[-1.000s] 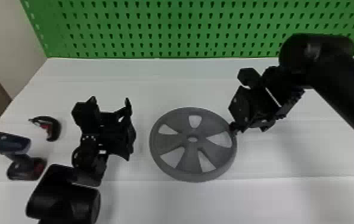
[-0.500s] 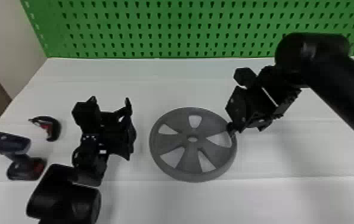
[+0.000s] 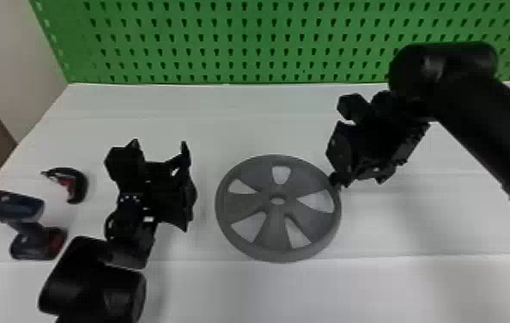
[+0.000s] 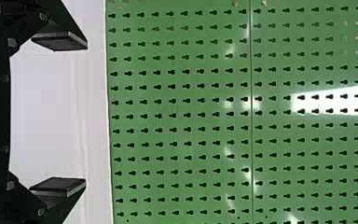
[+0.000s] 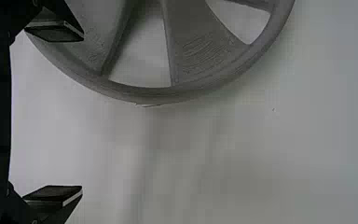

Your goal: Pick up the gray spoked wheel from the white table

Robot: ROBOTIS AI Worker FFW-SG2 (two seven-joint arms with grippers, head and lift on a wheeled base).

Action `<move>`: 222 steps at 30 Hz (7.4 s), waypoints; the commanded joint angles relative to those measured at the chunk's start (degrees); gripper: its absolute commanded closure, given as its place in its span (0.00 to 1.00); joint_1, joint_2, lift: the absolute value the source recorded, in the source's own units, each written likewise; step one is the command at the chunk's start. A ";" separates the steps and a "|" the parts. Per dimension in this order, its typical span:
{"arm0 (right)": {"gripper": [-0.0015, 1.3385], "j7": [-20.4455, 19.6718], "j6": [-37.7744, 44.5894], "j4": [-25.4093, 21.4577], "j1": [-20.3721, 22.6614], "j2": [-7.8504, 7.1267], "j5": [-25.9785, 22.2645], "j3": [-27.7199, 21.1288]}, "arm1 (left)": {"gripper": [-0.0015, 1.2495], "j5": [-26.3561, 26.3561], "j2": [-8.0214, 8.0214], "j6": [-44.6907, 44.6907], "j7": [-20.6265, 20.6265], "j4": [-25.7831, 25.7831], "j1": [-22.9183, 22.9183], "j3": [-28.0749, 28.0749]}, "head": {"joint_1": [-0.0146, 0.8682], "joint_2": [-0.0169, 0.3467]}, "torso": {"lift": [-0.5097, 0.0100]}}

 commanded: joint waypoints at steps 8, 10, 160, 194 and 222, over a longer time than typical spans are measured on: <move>0.11 -1.85 -2.99 5.60 -1.50 2.93 3.61 -0.16 | 0.19 -0.09 0.00 0.65 0.09 0.00 -0.10 -0.36 | 0.89 0.17 | 0.79; 0.11 -2.55 -4.04 6.65 -1.59 3.37 3.61 -0.33 | 0.19 -0.09 0.00 0.65 0.09 0.00 -0.19 -0.44 | 0.89 0.17 | 0.79; 0.91 -16.61 -6.15 7.36 6.32 10.13 4.05 -17.12 | 0.19 -0.18 0.27 -2.16 0.26 -0.70 0.25 0.26 | 0.89 0.17 | 0.79; 0.91 -16.61 0.17 -3.19 4.03 7.58 8.35 -27.58 | 0.19 -0.09 0.27 -2.25 0.17 -0.70 0.78 0.70 | 0.89 0.17 | 0.79; 0.91 -16.61 0.17 -15.41 10.01 7.06 10.90 -35.84 | 0.19 0.26 0.44 -2.25 0.17 -0.79 1.13 0.96 | 0.89 0.17 | 0.79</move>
